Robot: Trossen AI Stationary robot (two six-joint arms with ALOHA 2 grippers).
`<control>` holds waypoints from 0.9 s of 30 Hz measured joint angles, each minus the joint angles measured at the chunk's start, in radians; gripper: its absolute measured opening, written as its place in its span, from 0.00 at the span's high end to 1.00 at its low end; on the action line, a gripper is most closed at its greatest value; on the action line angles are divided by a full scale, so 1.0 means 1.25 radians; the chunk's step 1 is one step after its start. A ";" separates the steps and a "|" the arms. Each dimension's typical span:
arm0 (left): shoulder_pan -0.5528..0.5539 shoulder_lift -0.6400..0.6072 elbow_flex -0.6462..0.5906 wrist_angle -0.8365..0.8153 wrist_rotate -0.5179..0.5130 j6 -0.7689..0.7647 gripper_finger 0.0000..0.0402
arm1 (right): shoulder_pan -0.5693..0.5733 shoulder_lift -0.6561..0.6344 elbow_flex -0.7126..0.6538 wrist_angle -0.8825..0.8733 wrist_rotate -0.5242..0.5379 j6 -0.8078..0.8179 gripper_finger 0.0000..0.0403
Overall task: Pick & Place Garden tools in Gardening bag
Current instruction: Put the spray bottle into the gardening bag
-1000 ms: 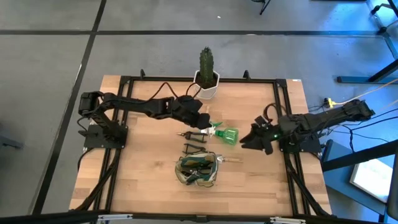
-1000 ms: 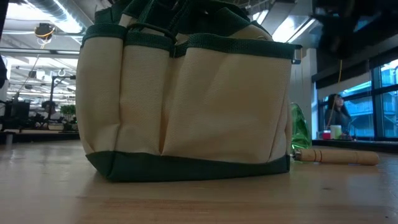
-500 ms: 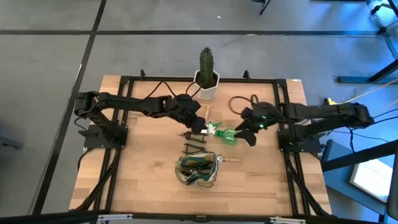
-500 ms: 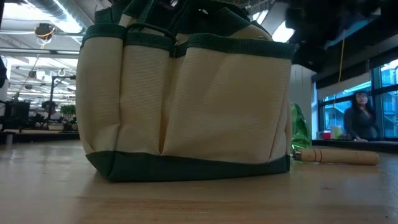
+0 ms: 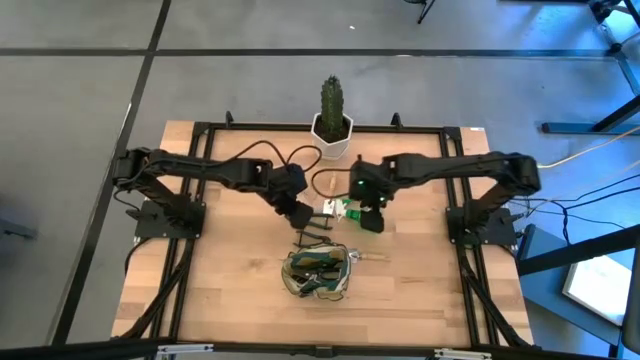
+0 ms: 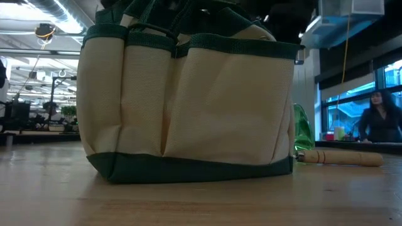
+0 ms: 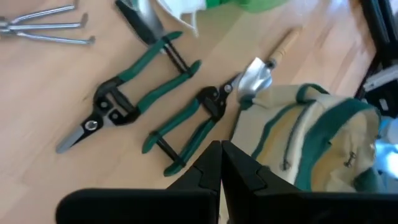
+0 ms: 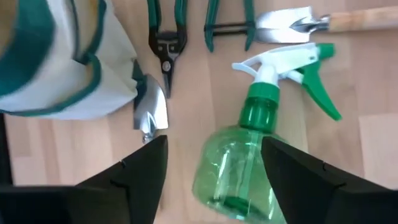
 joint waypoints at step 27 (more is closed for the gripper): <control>-0.015 -0.004 0.000 -0.041 -0.019 0.050 0.99 | 0.022 0.143 0.015 0.054 0.133 -0.088 0.33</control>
